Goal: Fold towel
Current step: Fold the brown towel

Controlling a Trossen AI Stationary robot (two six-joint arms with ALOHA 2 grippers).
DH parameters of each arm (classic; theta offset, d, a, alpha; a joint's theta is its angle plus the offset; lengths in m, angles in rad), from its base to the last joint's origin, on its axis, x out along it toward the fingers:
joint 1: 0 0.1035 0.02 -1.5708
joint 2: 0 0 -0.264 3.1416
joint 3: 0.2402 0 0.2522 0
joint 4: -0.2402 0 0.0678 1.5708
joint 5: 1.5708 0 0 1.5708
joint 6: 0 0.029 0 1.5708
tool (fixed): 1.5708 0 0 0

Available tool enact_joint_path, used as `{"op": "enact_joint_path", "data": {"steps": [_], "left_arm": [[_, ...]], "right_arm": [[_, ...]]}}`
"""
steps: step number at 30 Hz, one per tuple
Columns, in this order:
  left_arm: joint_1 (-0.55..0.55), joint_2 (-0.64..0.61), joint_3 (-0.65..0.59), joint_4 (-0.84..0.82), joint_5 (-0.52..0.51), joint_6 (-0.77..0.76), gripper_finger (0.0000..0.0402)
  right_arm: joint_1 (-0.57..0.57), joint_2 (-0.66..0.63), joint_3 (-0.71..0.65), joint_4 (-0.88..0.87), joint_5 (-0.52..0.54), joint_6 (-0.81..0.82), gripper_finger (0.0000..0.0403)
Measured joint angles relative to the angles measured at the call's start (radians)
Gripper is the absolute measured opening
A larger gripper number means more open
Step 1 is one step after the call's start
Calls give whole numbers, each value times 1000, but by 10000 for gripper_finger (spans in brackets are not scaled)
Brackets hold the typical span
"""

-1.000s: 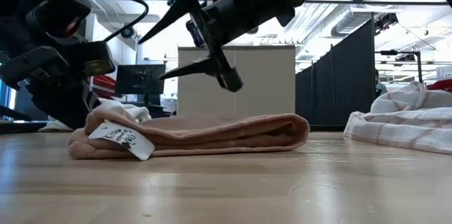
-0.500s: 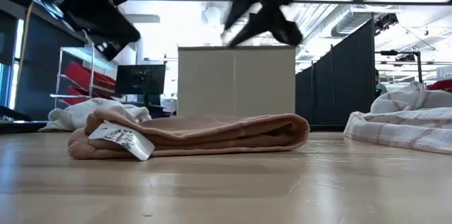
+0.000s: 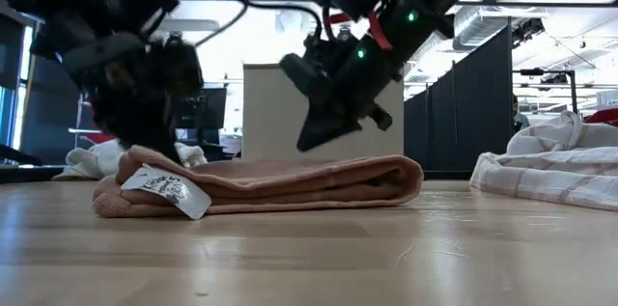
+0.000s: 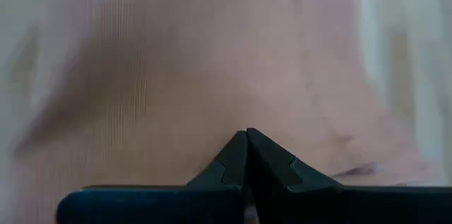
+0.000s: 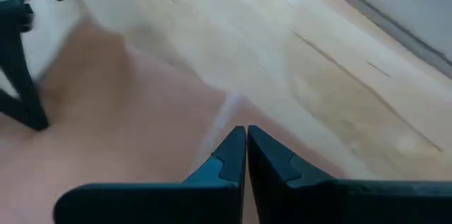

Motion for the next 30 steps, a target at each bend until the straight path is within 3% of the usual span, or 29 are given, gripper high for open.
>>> {"op": "enact_joint_path", "data": {"steps": [4, 10, 16, 19, 23, 27, 30], "left_arm": [[-11, 32, 4, 7, 16, -54, 0], [-11, -17, 1, -41, 81, -68, 0], [-21, -107, -1, -186, 180, -69, 0], [-26, -177, 22, -183, 141, -104, 0], [-50, -227, 104, -155, 5, -79, 0], [-59, -172, 141, -59, -126, 16, 0], [-45, -66, 138, 0, -167, 58, 0]], "right_arm": [[1, 40, 0, -24, -71, -10, 0], [2, 58, 0, -64, -91, 105, 0], [45, -35, 0, -169, -117, 112, 0], [79, -148, 0, -244, -122, 98, 0], [127, -309, 0, -388, -140, 19, 0], [159, -436, 0, -469, -117, -13, 0], [173, -486, 0, -475, -54, -54, 0]]}}
